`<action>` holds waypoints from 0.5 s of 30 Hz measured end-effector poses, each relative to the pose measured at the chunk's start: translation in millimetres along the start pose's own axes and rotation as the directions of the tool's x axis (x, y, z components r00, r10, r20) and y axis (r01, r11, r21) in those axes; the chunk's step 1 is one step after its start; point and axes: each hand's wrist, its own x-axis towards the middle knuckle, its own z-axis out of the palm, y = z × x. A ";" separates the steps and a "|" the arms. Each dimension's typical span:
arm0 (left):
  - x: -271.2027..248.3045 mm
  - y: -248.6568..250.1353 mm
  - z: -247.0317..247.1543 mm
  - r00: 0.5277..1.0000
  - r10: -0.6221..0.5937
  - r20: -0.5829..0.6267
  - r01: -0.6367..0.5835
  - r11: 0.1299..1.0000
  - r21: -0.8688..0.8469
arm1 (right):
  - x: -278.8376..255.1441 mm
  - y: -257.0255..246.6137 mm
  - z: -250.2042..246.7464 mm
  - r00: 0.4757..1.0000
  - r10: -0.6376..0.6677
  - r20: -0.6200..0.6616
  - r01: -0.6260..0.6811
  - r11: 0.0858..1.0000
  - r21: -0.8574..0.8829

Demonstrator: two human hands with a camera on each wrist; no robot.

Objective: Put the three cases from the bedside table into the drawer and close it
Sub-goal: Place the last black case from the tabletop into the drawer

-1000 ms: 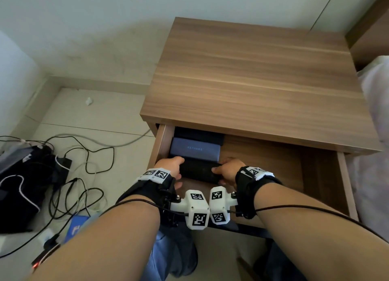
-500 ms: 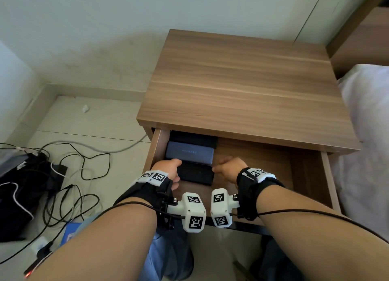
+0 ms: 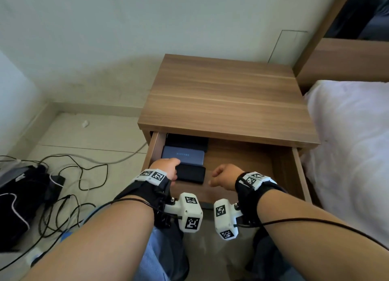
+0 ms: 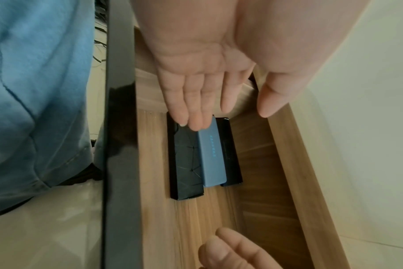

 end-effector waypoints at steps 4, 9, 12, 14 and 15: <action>-13.4 -7.0 -2.4 0.999 0.035 0.007 -0.035 0.999 -0.015 | -17.9 9.5 -0.4 1.000 0.001 -0.003 -0.001 0.998 -0.056; -23.2 -9.4 -2.5 0.998 0.060 0.010 -0.060 0.998 -0.014 | -30.9 13.4 0.4 1.000 -0.008 0.011 0.009 0.994 -0.107; -27.1 -9.0 -2.3 0.997 0.068 0.025 -0.068 0.998 -0.011 | -35.6 15.2 2.8 1.000 -0.018 0.026 0.021 0.995 -0.102; -30.3 -8.2 -2.9 0.998 0.065 0.017 -0.065 0.998 -0.002 | -39.2 17.0 4.0 0.998 -0.018 0.067 0.022 0.998 -0.055; -31.1 -7.9 -3.3 0.998 0.063 0.013 -0.063 0.998 -0.001 | -41.1 17.3 3.8 0.996 -0.022 0.091 0.026 0.999 -0.043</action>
